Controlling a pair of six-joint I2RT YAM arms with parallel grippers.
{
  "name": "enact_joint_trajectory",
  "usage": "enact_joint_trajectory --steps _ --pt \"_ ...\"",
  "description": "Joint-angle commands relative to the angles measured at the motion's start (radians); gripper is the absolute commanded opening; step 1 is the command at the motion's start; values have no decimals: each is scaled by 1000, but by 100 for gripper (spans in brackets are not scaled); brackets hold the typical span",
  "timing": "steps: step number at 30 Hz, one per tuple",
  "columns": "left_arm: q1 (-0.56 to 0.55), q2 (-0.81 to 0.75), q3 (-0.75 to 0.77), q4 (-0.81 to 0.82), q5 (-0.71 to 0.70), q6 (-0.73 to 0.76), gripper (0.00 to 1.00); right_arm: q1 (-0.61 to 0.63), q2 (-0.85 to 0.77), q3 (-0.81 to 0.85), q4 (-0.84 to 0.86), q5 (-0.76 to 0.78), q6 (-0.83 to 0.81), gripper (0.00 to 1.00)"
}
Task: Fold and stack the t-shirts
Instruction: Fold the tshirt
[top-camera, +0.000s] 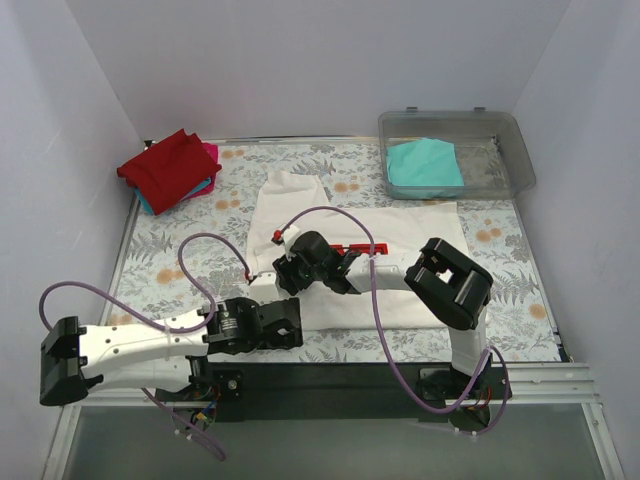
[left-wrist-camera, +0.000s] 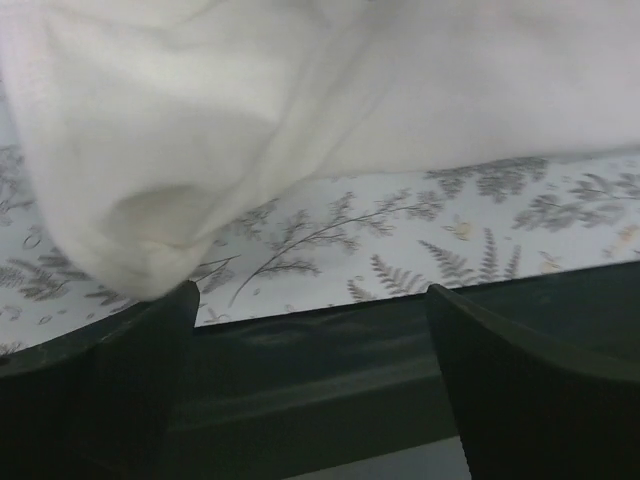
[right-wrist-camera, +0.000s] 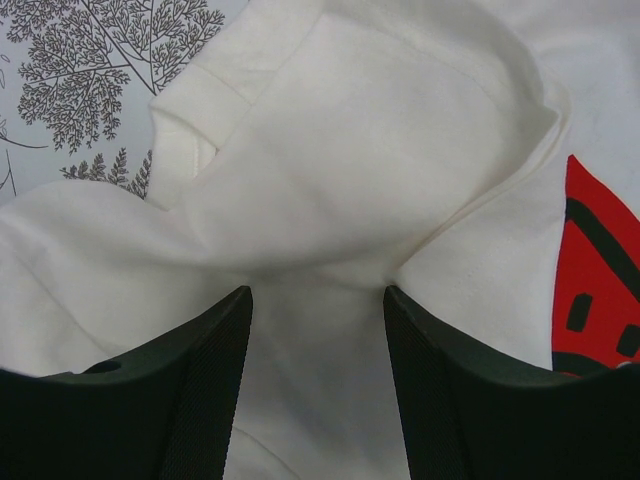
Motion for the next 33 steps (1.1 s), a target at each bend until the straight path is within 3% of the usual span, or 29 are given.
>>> enact_joint_trajectory --steps 1,4,10,14,18,21,23,29,33 --pt "-4 -123 17 136 18 79 93 -20 -16 19 -52 30 -12 51" --pt "-4 -209 48 144 -82 84 93 -53 -8 12 -54 7 -3 51" --pt "6 -297 75 -49 -418 -122 93 -79 -26 -27 -69 39 -4 51" --pt "58 -300 49 -33 -460 -110 93 -83 -48 -51 -72 55 -7 51" --pt "150 -239 -15 215 -385 71 93 -83 -52 -60 -74 55 -4 51" --pt "334 -185 -61 381 -242 227 92 -83 -54 -68 -74 32 0 50" --pt "425 -183 -76 437 -228 299 91 -83 -59 -76 -75 22 5 50" --pt "632 -151 -148 633 -110 401 80 -82 -59 -73 -74 7 10 50" --pt "733 -24 -193 776 0 432 71 -82 -57 -67 -74 9 5 50"
